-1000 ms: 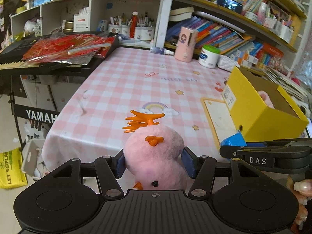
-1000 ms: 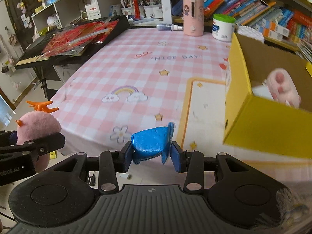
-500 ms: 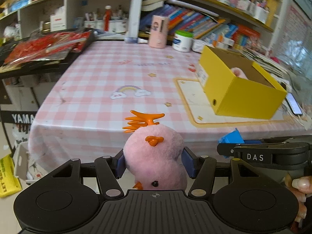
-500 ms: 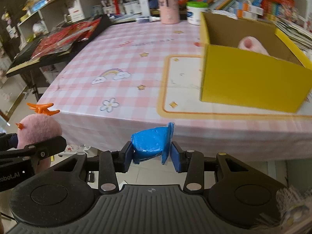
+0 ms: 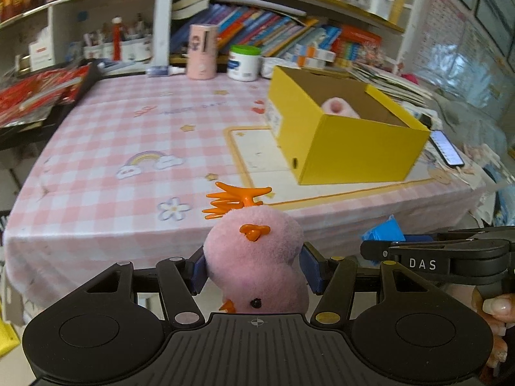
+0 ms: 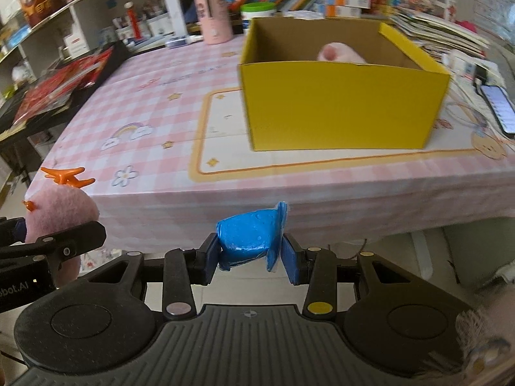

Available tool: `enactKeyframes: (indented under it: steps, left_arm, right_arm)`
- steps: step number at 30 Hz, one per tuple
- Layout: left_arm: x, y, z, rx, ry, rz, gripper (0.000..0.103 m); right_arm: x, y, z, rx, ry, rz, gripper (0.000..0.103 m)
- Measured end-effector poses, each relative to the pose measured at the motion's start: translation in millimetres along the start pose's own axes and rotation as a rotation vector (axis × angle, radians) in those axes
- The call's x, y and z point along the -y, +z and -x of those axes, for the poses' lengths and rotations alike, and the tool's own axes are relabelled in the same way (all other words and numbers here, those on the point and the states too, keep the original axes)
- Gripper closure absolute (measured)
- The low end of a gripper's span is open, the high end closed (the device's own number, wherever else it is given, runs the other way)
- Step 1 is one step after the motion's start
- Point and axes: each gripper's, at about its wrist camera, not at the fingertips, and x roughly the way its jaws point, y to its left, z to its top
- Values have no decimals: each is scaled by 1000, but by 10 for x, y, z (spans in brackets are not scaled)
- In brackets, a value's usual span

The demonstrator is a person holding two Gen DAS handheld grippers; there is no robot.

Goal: Organize objects
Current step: 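Lift the chick and blue toy and carry them toward the yellow box, then lower the chick and blue toy into the yellow box beside the plush pig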

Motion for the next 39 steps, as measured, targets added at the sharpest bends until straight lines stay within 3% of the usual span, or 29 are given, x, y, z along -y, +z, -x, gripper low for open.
enactKeyframes:
  steps: [10, 20, 29, 39]
  left_arm:
    - [416, 168, -212, -5, -75, -84, 46]
    - [684, 425, -364, 32, -80, -120, 46]
    - [875, 770, -509, 92, -71, -126, 46]
    - [1127, 1209, -766, 170, -44, -131, 46]
  right_arm:
    - [462, 9, 94, 12, -69, -91, 65]
    - [776, 224, 91, 37, -79, -109, 65]
    - [1025, 591, 58, 99, -72, -87, 65]
    - [1322, 1244, 28, 242, -61, 7, 65]
